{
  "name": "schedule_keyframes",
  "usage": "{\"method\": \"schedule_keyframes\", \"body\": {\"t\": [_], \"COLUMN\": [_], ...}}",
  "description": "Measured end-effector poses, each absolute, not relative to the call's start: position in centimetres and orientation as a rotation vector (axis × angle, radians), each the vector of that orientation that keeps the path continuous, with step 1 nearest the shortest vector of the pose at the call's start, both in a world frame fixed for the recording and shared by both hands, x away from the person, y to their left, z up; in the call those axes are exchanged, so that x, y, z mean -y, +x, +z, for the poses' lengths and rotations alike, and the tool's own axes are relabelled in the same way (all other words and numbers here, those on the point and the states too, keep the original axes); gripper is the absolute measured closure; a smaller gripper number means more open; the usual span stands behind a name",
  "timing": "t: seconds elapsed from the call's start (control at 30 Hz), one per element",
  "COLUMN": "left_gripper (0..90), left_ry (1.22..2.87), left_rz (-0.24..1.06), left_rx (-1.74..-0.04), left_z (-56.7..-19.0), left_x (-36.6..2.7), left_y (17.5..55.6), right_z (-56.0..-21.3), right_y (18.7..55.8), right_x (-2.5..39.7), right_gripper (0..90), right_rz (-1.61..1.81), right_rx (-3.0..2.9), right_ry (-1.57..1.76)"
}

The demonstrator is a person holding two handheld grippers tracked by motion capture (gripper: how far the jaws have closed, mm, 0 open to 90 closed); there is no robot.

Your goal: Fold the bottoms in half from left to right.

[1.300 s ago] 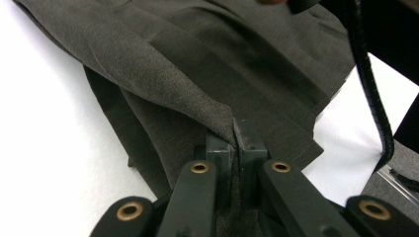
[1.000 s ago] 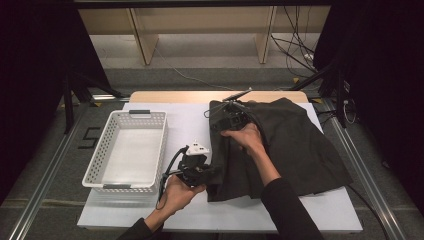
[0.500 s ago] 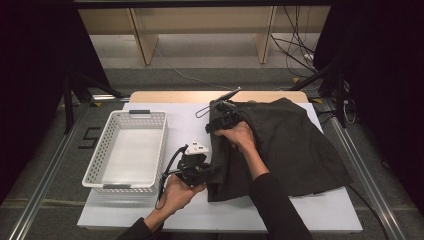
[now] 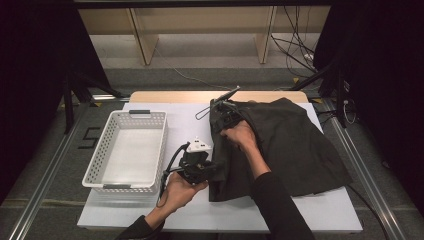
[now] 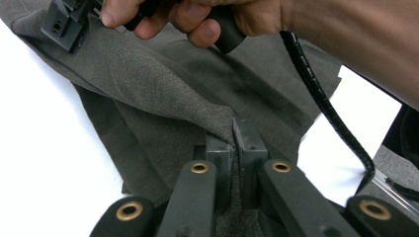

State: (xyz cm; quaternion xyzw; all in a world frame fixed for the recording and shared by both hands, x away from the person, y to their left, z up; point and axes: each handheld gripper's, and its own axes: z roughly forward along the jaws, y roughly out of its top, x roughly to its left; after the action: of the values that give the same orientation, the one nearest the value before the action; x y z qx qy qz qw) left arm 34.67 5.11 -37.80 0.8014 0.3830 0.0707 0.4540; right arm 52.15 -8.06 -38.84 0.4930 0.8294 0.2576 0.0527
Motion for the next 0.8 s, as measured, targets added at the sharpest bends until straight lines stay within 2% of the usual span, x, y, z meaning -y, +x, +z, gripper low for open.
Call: {"method": "schedule_keyframes", "body": {"t": [0.37,0.8], "left_gripper": [86.6,86.4], "left_ry": [1.952,1.904], "left_rz": [0.160,0.061], "left_rx": [-0.835,-0.733], "left_z": [-35.1,-32.9], "left_x": [-2.2,5.7], "left_y": [34.3,35.2], "right_z": [-35.1,-31.0], "right_y": [51.3,50.4], "right_x": [12.7,21.5], "right_gripper": [88.2,88.3], "right_rz": [0.930,1.015], "right_rx": [-2.477,-2.337], "right_ry": [1.528,1.611]}}
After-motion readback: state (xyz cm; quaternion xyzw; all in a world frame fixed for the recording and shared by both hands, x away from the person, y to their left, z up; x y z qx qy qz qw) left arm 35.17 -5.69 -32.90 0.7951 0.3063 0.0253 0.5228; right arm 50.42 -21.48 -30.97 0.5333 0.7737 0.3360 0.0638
